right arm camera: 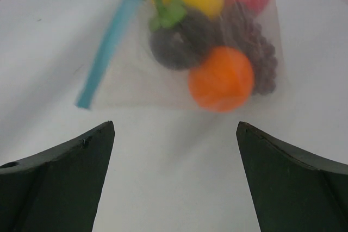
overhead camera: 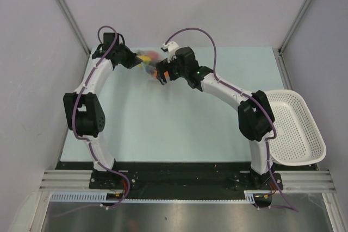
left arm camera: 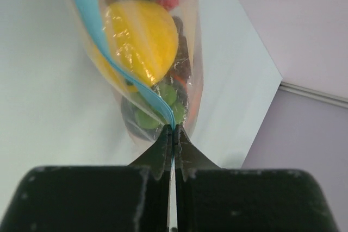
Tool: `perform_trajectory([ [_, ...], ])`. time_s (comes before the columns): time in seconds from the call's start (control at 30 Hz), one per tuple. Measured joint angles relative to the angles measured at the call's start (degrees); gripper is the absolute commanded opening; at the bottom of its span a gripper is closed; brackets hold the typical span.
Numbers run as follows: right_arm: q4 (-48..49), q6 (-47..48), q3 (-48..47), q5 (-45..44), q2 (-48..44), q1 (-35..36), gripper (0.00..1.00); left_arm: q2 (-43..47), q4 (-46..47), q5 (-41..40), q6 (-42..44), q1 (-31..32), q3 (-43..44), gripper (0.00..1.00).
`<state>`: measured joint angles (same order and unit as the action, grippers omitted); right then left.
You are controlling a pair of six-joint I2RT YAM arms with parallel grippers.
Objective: Open the zip-top bag and remove the fake food
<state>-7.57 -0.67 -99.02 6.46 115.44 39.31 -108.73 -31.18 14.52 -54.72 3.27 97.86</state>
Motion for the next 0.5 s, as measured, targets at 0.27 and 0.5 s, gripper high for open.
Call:
perform_trajectory([
  [0.27, 9.2, 3.5, 0.4, -2.6, 1.0, 7.4, 0.90, 0.5, -4.9, -0.8, -2.4, 4.0, 1.3, 0.00],
  [0.5, 10.1, 7.0, -6.7, -7.6, 9.2, 7.8, 0.58, 3.8, -6.3, -2.0, -2.9, 4.3, 0.0, 0.00],
])
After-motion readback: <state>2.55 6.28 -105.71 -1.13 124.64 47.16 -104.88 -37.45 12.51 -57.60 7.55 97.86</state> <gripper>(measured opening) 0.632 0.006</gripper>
